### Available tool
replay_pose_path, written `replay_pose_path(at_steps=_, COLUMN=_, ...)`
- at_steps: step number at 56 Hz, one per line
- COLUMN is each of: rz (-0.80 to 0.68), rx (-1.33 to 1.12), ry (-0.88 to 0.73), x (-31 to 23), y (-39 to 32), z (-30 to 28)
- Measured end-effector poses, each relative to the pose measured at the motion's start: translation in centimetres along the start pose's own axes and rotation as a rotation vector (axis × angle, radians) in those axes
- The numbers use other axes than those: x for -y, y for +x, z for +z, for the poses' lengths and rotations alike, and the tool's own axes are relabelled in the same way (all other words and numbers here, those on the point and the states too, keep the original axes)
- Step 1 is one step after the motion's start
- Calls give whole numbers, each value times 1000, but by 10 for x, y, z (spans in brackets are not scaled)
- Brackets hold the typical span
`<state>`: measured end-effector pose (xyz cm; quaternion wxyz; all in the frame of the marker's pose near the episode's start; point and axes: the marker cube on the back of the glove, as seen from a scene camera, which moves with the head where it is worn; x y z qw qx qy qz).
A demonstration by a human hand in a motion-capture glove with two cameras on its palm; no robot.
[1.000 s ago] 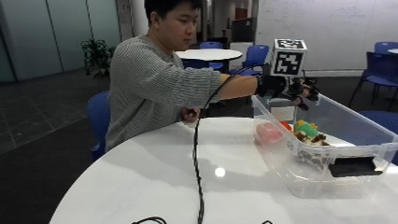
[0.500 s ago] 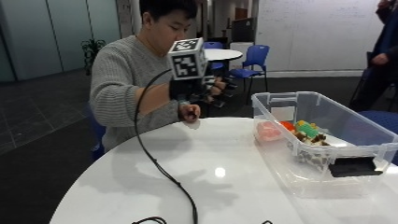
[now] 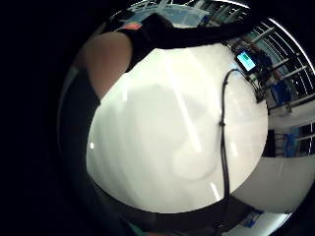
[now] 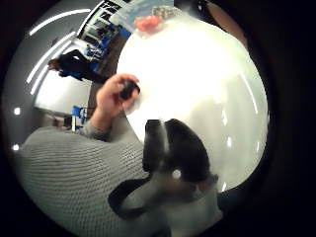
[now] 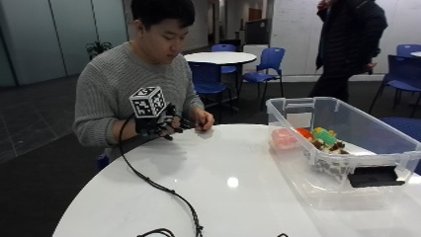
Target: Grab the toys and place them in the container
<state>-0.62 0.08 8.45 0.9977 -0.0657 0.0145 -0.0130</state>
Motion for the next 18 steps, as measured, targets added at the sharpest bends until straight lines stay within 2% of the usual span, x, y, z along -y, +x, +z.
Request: replay_pose_path(at_steps=18, rz=-13, rx=-40, ry=-6, x=-8, y=-1, z=6)
